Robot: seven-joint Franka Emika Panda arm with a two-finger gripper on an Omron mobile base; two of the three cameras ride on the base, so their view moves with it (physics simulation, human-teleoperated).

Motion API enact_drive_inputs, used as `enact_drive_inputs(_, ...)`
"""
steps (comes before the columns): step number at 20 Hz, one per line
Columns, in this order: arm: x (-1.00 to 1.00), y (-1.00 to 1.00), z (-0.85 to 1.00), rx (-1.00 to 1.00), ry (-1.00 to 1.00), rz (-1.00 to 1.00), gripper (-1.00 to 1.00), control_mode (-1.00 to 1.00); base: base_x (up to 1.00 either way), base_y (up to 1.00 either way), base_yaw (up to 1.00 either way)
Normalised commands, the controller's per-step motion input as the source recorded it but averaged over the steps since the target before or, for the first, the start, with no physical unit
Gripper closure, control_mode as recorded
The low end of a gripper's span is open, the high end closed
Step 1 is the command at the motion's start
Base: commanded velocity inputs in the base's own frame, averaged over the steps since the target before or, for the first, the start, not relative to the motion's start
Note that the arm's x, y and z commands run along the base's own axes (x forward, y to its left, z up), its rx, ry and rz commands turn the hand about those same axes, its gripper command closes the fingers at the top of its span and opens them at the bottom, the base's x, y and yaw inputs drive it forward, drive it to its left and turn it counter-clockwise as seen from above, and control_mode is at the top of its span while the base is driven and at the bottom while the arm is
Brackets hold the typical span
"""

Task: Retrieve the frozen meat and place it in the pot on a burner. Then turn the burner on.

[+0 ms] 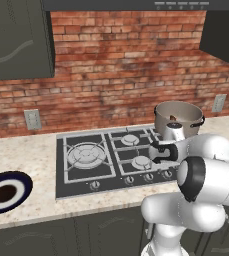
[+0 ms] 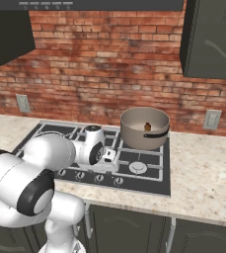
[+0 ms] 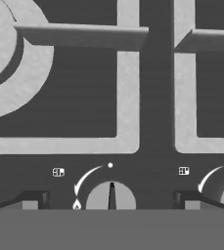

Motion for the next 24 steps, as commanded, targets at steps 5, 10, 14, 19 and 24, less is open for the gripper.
enact_drive_inputs(5,0.0,0.0,-0.12,0.0,0.0,0.0,-1.0,-1.0,0.0,0.0,0.0)
enact_drive_inputs(10,0.0,0.0,-0.12,0.0,0.0,0.0,-1.0,-1.0,0.0,0.0,0.0)
enact_drive_inputs(14,-0.02,0.0,-0.12,0.0,0.0,0.0,-1.0,-1.0,0.0,0.0,0.0)
enact_drive_inputs(19,-0.18,0.0,-0.13,0.0,0.0,0.0,-1.0,-1.0,0.0,0.0,0.0)
enact_drive_inputs(24,-0.28,0.0,-0.08,0.01,0.0,0.0,-1.0,-1.0,0.0,0.0,0.0)
